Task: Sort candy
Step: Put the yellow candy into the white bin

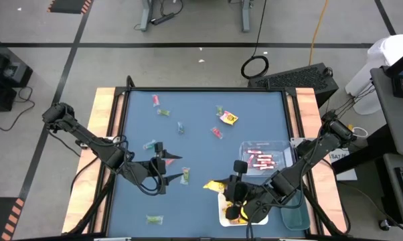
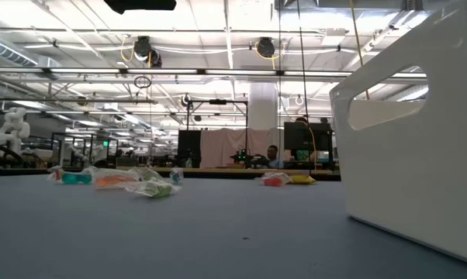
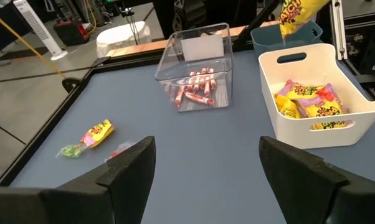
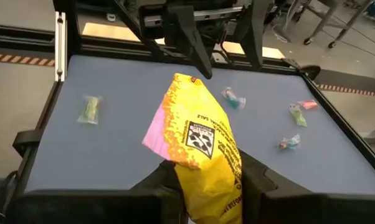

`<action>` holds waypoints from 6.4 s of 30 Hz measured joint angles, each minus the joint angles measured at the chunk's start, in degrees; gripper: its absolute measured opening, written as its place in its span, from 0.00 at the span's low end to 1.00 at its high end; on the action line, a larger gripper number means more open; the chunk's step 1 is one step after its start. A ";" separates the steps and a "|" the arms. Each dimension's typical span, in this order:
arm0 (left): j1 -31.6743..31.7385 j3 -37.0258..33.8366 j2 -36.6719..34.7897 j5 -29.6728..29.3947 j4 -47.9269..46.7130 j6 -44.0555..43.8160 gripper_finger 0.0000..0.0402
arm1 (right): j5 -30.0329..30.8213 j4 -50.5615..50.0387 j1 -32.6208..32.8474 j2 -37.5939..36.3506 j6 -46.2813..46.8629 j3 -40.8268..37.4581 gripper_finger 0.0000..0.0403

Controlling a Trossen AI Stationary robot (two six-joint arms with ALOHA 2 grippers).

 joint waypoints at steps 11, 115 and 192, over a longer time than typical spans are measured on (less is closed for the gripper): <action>0.00 0.02 0.00 0.00 -0.15 0.00 0.72 | -8.29 -0.98 0.07 0.01 1.00 0.00 0.17; 10.57 0.00 4.32 0.33 -6.44 15.46 0.72 | -20.74 -37.11 -49.82 7.45 -7.13 8.42 0.51; 10.54 0.00 0.96 6.12 -0.67 9.38 0.72 | -0.69 -14.59 -6.17 -19.57 10.95 -15.59 0.00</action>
